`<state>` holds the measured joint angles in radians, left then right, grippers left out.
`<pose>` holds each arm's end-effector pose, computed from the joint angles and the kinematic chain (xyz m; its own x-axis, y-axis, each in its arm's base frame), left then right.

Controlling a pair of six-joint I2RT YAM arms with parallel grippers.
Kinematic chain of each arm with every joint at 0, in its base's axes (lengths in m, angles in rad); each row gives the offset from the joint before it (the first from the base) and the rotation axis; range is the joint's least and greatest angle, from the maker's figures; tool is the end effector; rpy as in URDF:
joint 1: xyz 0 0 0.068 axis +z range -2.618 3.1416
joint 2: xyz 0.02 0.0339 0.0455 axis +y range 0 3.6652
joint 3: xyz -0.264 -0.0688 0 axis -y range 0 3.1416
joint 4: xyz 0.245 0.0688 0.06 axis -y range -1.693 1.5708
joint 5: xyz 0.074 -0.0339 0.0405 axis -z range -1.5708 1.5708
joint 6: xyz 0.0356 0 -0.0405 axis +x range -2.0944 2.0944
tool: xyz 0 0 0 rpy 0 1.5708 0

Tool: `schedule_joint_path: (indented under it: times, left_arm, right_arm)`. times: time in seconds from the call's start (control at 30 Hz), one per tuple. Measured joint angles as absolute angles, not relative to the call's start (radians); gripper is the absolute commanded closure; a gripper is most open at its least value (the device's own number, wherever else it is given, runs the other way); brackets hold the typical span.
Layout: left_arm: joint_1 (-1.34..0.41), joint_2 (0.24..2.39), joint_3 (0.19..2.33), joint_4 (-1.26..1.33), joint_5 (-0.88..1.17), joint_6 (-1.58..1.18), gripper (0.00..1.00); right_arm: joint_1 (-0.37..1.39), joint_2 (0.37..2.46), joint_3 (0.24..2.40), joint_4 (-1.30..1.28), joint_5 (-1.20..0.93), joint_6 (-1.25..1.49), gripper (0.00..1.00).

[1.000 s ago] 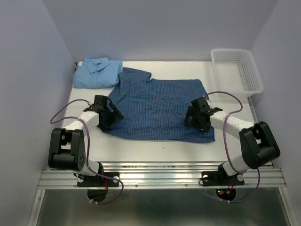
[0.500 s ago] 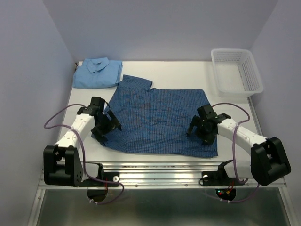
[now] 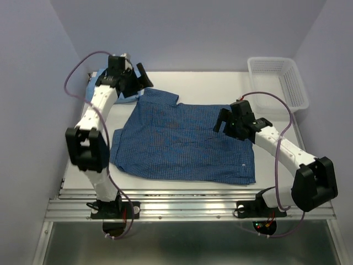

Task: Fold and stack the long sleeve shirts
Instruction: Fold the shirt

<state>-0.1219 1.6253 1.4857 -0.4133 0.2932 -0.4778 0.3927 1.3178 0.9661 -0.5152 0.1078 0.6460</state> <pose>0.3733 -0.0561 0.3457 -0.6287 -0.3665 -0.6859 0.0805 0.8466 -0.5261 0.2559 0.1018 0.2576 -0.7527 0.3360 -0.5662 0.1716 0.9303 0.3241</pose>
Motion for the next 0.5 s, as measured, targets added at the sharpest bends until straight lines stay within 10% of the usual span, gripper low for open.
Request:
schedule_joint_path:
  times: [0.27,0.5]
  left_arm:
    - [-0.137,2.444,2.529,-0.531,0.236,-0.322,0.01]
    - [-0.136,2.484,2.292,-0.438,0.245,-0.255,0.01]
  right_arm:
    - [0.393,1.390,0.968,-0.450,0.163,0.542,0.00]
    - [0.393,1.471,1.022,-0.437,0.246,0.516,0.00]
